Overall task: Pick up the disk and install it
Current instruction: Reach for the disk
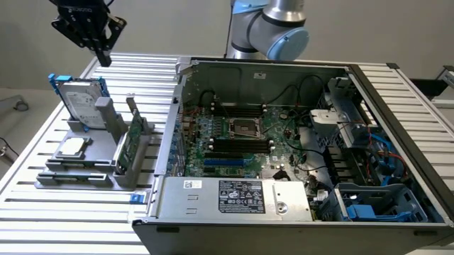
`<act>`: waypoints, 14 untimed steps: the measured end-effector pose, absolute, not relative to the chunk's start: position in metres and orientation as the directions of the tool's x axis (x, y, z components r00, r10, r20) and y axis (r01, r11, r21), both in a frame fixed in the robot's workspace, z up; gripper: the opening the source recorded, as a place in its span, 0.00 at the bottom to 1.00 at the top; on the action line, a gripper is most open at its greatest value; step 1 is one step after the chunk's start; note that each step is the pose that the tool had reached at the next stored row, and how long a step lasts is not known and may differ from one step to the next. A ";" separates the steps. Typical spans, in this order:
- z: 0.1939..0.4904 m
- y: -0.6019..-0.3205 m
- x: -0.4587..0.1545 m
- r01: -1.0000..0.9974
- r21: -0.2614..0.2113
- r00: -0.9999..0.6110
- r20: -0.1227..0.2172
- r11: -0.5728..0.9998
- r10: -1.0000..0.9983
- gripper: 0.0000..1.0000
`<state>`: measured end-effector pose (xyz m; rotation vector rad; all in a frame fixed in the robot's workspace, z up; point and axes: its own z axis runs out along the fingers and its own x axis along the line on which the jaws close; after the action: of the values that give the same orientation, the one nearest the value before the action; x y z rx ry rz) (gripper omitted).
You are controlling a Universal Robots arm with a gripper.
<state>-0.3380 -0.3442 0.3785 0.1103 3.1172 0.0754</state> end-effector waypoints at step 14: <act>0.378 -0.340 -0.396 0.070 0.046 -0.997 -0.011 0.997 0.070 0.11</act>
<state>-0.3962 -0.3397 0.3784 0.1094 3.1259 0.0711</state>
